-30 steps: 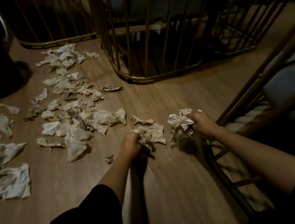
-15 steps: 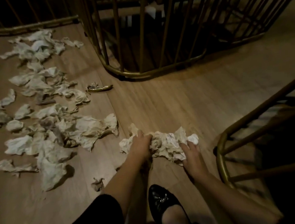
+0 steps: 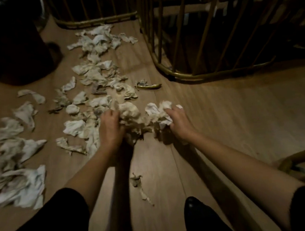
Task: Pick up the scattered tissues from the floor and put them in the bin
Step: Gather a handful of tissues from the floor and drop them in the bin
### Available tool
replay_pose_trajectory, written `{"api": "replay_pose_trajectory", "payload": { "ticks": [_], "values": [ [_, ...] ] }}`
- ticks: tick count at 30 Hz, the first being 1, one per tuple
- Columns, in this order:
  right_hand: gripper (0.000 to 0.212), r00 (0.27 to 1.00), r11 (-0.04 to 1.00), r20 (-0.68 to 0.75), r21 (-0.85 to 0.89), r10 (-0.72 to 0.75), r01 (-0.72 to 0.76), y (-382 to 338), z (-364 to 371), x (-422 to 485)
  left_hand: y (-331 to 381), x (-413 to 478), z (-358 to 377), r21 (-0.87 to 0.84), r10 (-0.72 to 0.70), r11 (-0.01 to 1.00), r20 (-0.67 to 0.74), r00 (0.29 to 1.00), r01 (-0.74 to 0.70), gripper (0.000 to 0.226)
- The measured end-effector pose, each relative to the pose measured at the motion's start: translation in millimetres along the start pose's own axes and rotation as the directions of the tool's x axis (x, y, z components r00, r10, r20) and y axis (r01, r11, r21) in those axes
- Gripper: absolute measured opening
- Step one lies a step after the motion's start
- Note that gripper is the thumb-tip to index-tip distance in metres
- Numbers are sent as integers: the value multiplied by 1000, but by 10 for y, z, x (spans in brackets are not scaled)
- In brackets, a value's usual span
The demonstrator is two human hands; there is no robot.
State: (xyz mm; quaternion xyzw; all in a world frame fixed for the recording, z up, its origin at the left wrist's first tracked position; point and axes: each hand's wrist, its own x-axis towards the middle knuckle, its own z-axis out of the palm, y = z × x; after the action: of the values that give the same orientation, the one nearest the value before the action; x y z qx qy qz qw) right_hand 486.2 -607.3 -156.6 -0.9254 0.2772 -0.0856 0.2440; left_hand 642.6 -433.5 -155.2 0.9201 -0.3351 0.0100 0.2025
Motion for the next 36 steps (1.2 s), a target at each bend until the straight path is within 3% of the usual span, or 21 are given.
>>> {"api": "replay_pose_trajectory", "payload": {
  "ticks": [4,7,9,11,15,18,21,24,27,30,36],
  "values": [
    [54,992,999,125,-23,-24,27,-332,192,406,-493,-202,-109,50,-183,982,4,983,183,39],
    [57,941,995,339,-95,1,33,-400,517,438,-673,-426,5,108,-297,954,228,927,280,57],
    [66,887,985,461,-161,15,67,-403,720,355,-685,-529,68,184,-303,951,417,857,247,76],
    [69,898,970,440,-214,-8,114,-412,853,257,-661,-616,105,221,-286,954,480,830,201,80],
    [59,959,979,249,-113,-138,170,-476,986,-49,-714,-775,109,141,-280,960,386,879,243,51],
    [49,964,988,223,-16,-143,150,-473,947,-225,-798,-904,64,60,-226,974,293,929,218,35],
    [51,971,992,207,56,-120,110,-495,826,-356,-872,-1022,-27,30,-203,979,276,940,202,33],
    [46,967,979,172,112,-190,172,-551,761,-717,-990,-1080,-104,-8,-213,975,259,942,222,40],
    [48,928,965,265,82,-261,248,-587,862,-1143,-1031,-1114,-174,-21,-224,972,230,947,235,51],
    [67,867,943,408,-36,-288,330,-574,998,-1329,-1003,-1133,-227,-15,-192,980,209,959,200,50],
    [42,835,896,349,32,-426,443,-512,1046,-1103,-920,-1243,-200,37,-192,981,236,953,189,42]
  ]
}}
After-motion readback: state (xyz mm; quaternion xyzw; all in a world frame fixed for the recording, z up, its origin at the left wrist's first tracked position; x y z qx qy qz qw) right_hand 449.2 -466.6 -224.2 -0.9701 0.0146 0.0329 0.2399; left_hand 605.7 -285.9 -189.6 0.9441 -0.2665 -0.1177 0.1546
